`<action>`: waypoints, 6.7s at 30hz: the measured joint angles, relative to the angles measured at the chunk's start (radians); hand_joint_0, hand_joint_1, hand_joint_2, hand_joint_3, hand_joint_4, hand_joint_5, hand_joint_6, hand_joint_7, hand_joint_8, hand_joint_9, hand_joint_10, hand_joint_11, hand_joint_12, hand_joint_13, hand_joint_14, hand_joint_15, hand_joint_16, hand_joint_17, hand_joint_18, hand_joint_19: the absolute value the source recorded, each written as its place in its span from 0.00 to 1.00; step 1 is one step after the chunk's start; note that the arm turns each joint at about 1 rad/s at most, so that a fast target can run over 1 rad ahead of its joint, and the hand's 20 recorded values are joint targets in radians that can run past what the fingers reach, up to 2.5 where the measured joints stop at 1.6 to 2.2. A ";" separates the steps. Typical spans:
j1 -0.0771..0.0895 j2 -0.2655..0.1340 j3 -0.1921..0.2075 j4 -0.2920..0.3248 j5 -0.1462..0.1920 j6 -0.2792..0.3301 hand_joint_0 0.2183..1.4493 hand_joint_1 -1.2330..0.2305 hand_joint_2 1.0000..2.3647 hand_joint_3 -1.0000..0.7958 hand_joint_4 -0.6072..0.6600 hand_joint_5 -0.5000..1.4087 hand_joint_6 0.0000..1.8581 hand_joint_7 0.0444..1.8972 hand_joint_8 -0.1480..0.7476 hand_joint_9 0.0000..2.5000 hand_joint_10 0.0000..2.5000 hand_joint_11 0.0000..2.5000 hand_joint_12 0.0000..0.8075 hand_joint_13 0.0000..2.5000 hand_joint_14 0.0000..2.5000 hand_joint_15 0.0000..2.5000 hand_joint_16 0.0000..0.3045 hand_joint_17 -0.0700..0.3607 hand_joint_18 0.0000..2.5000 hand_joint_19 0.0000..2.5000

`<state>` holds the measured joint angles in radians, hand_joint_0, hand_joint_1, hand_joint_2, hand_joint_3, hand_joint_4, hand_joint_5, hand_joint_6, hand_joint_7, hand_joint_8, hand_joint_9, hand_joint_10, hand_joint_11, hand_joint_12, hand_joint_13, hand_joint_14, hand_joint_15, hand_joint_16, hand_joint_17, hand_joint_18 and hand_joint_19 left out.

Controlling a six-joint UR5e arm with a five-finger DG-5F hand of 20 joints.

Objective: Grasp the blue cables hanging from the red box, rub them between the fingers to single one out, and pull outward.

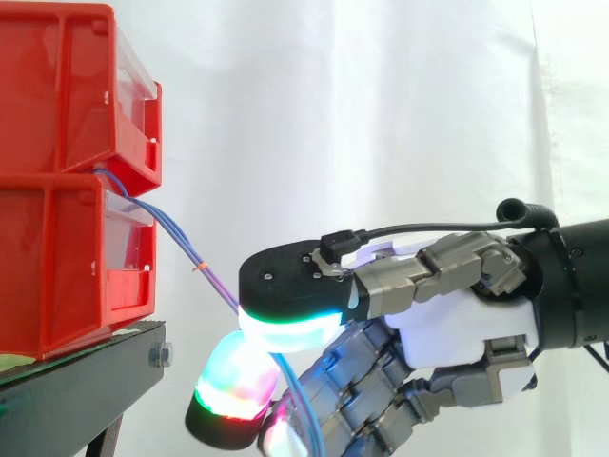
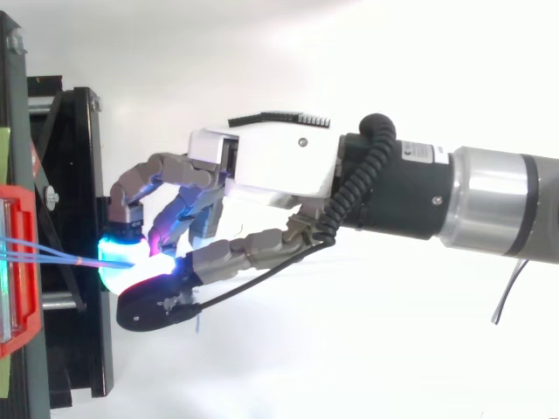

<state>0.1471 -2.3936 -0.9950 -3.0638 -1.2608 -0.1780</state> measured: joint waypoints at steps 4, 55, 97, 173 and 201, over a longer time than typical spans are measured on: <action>-0.002 0.021 0.001 -0.044 -0.003 -0.001 0.32 0.33 0.01 0.41 0.64 0.16 0.48 0.47 0.55 0.34 0.01 0.26 0.51 0.33 0.01 0.20 0.19 0.46 0.36 0.25; 0.009 0.017 0.000 0.082 0.053 0.067 0.29 0.44 0.01 0.34 0.68 0.19 0.39 0.51 0.56 0.36 0.00 0.26 0.51 0.34 0.01 0.21 0.19 0.47 0.37 0.27; 0.003 0.017 0.033 0.079 0.044 0.068 0.32 0.38 0.01 0.51 0.72 0.18 0.40 0.48 0.60 0.37 0.00 0.25 0.58 0.36 0.01 0.21 0.23 0.52 0.39 0.26; 0.000 0.022 0.039 0.008 0.015 0.072 0.29 0.34 0.01 0.37 0.69 0.16 0.45 0.47 0.56 0.37 0.01 0.30 0.51 0.35 0.01 0.22 0.19 0.47 0.37 0.27; -0.011 0.043 0.041 -0.050 -0.006 0.069 0.31 0.34 0.01 0.46 0.65 0.16 0.47 0.50 0.57 0.38 0.01 0.31 0.52 0.36 0.01 0.22 0.20 0.48 0.38 0.27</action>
<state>0.1363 -2.3504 -0.9542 -3.1142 -1.2666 -0.1089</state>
